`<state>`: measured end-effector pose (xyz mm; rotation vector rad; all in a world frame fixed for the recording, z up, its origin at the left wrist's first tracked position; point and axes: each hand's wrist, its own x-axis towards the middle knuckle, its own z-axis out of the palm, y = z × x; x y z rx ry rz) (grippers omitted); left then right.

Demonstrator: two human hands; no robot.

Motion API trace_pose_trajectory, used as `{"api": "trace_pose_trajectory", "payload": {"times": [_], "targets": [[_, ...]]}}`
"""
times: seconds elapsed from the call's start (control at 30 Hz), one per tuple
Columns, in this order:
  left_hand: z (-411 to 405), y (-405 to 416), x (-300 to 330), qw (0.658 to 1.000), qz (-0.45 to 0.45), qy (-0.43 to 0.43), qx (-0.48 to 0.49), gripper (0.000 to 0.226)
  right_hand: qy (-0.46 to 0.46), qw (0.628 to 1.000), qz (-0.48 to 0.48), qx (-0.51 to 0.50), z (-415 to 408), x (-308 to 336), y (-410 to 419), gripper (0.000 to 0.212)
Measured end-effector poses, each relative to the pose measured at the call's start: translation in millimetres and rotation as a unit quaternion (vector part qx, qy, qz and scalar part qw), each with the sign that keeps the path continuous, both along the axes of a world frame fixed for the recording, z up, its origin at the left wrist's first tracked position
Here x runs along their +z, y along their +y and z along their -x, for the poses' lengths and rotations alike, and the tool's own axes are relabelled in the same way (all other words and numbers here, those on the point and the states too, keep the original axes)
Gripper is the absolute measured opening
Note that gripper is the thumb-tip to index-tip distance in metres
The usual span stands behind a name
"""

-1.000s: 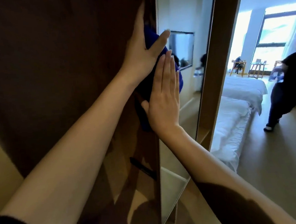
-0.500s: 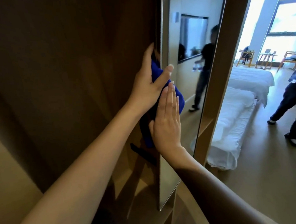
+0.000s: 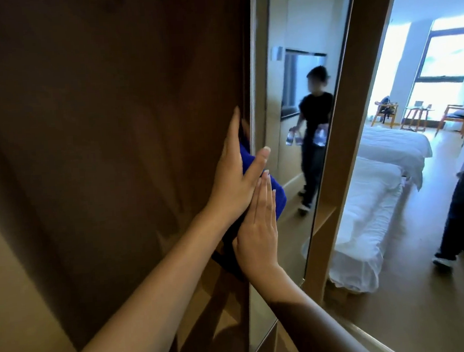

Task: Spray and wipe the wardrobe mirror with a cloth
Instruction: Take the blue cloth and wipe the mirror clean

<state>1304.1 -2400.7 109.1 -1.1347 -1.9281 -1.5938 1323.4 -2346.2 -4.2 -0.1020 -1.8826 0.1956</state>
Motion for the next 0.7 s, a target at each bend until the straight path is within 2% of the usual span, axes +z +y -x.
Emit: {"api": "trace_pose_trajectory", "payload": {"times": [0.17, 0.37, 0.5, 0.7], "targets": [[-2.6, 0.6, -47.3, 0.994, 0.033, 0.085, 0.059, 0.072, -0.022, 1.0, 0.003, 0.013, -3.8, -48.1, 2.0, 0.113], [4.0, -0.2, -47.0, 0.959, 0.108, 0.239, 0.104, 0.062, 0.002, 0.999, 0.003, 0.037, -1.6, -53.3, 5.3, 0.109], [8.5, -2.9, -41.1, 0.946, 0.124, 0.273, 0.121, 0.059, 0.021, 0.999, -0.005, 0.041, 0.4, -47.9, 3.6, 0.101], [9.7, 0.5, -49.4, 0.943, 0.086, 0.298, 0.118, 0.054, 0.064, 0.997, 0.019, 0.043, 7.4, -58.2, 1.8, 0.088]]}}
